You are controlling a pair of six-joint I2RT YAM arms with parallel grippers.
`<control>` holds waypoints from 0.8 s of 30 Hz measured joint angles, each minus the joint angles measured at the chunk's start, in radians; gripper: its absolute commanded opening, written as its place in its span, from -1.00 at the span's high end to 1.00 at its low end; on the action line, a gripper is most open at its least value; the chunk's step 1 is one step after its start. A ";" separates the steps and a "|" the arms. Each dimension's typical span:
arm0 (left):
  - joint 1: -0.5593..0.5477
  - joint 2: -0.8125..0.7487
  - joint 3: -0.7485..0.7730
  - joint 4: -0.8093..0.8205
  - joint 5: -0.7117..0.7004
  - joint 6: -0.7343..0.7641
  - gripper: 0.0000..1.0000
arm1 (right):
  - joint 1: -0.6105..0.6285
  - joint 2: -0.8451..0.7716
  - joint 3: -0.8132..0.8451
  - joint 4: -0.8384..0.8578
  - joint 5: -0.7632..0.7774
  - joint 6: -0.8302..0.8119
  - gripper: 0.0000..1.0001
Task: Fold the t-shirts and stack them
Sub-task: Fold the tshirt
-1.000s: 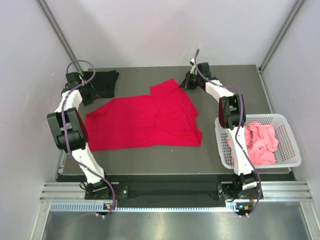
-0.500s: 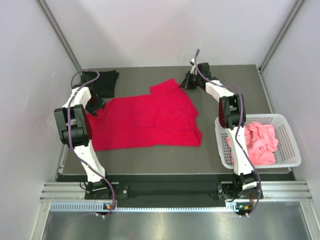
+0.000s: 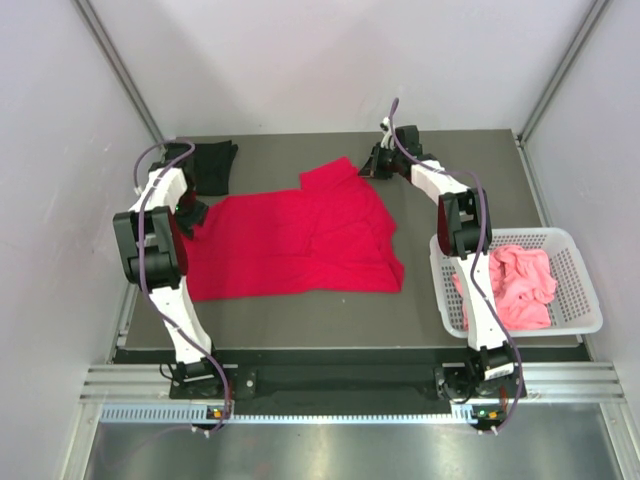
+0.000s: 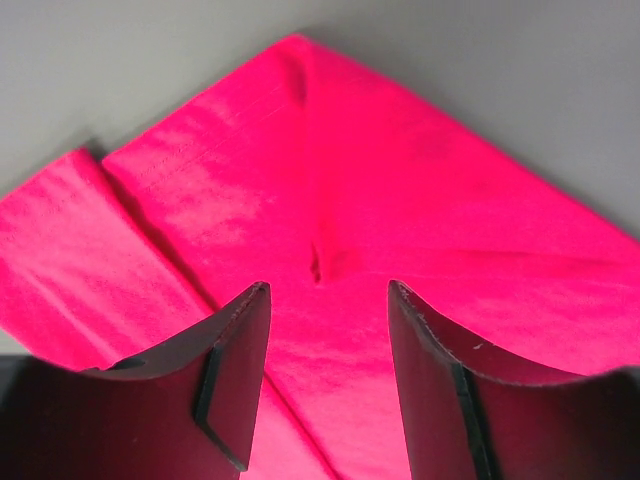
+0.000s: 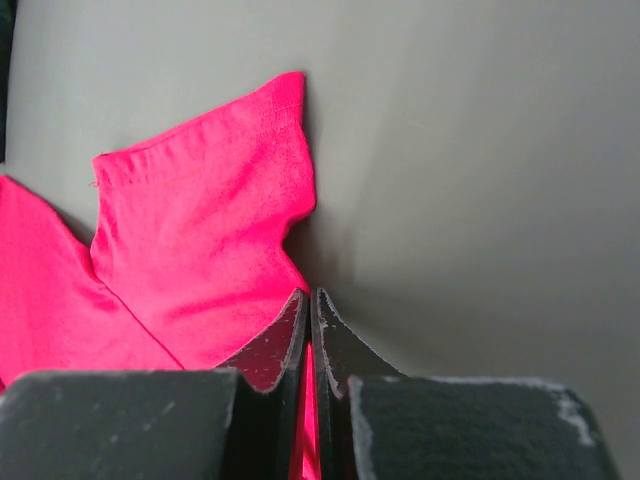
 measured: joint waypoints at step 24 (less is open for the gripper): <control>0.019 0.063 -0.001 -0.003 0.013 -0.116 0.27 | -0.003 -0.002 -0.006 0.005 -0.010 0.001 1.00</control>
